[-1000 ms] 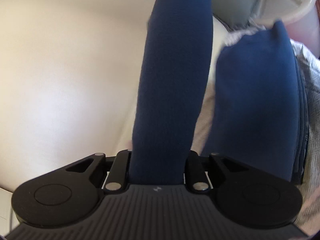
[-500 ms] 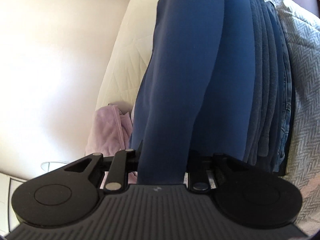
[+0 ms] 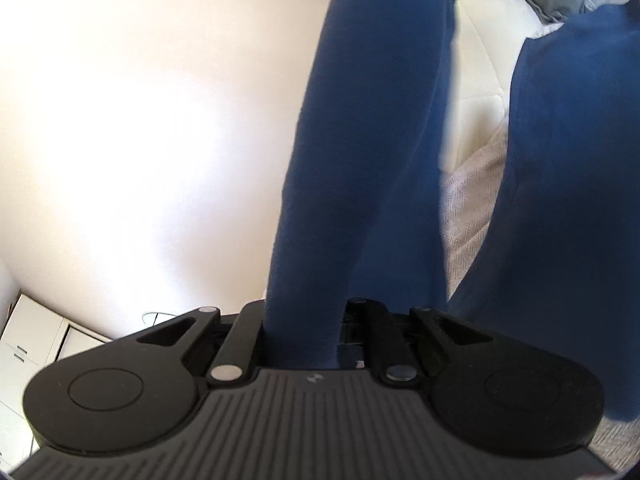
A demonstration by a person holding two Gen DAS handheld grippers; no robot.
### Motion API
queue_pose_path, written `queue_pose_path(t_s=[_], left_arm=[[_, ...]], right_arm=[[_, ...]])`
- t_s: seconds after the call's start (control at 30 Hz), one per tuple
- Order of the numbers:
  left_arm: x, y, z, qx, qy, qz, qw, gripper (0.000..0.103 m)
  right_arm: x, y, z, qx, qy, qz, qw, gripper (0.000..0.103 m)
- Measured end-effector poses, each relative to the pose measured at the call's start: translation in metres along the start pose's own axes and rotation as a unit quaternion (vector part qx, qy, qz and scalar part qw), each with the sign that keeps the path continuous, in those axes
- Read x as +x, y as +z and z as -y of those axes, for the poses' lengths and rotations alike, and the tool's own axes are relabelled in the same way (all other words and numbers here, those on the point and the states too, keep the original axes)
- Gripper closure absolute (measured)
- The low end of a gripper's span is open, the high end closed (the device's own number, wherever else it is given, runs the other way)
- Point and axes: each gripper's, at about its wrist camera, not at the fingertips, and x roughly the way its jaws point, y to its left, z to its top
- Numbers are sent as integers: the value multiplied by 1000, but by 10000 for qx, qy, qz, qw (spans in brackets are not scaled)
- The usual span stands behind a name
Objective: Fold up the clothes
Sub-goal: 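Lower the sweatshirt onto the stack of blue clothes with both grippers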
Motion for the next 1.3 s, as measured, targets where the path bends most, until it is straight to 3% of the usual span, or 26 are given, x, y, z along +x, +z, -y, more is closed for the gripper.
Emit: queue_pose_path(t_s=[0.07,0.13,0.2,0.23,0.3,0.33,0.5,0.67,0.73,0.8,0.87,1.0,1.13,1.3], left_arm=[[-4,-7,26,167,-262,-96,9995,94],[-9,-20,65,491,-813,-268,9951,92],[-16,-31,97,835,-949,-258,9916,92],[-20,-36,113,1006,-1010,-250,9895,97],[-24,-39,114,999,-888,-209,9908,96],[-26,-41,111,958,-855,-211,9915,93],[-33,-47,100,973,-709,-266,9924,85],[-32,-53,99,949,-737,-213,9925,86],[-26,-56,99,948,-830,-230,9918,93],[-21,-57,94,863,-881,-234,9921,95],[-39,-36,94,748,-815,-202,9937,95],[-46,-38,92,642,-909,-197,9936,96],[-44,-37,101,650,-1026,-286,9922,97],[-42,-36,94,516,-1006,-367,9929,97]], right_arm=[[-5,-5,-13,98,-154,52,9998,69],[-6,-19,-42,11,79,-39,10000,68],[-6,-32,-76,-228,536,-224,9981,68],[-6,-39,-93,-347,764,-316,9960,67],[-7,-52,-125,-583,1150,-468,9906,63],[-13,-53,-131,-664,991,-390,9921,62],[-27,-48,-121,-462,847,-612,9935,56],[-52,-53,-115,-411,802,-686,9936,56],[-51,-61,-120,-235,931,-757,9925,56],[-42,-64,-116,14,1092,-786,9909,61],[-42,-63,-112,198,1137,-794,9901,74],[-65,-54,-99,404,950,-685,9923,75],[-59,-65,-127,384,1228,-1000,9866,75],[-74,-60,-113,689,1063,-904,9878,75]])
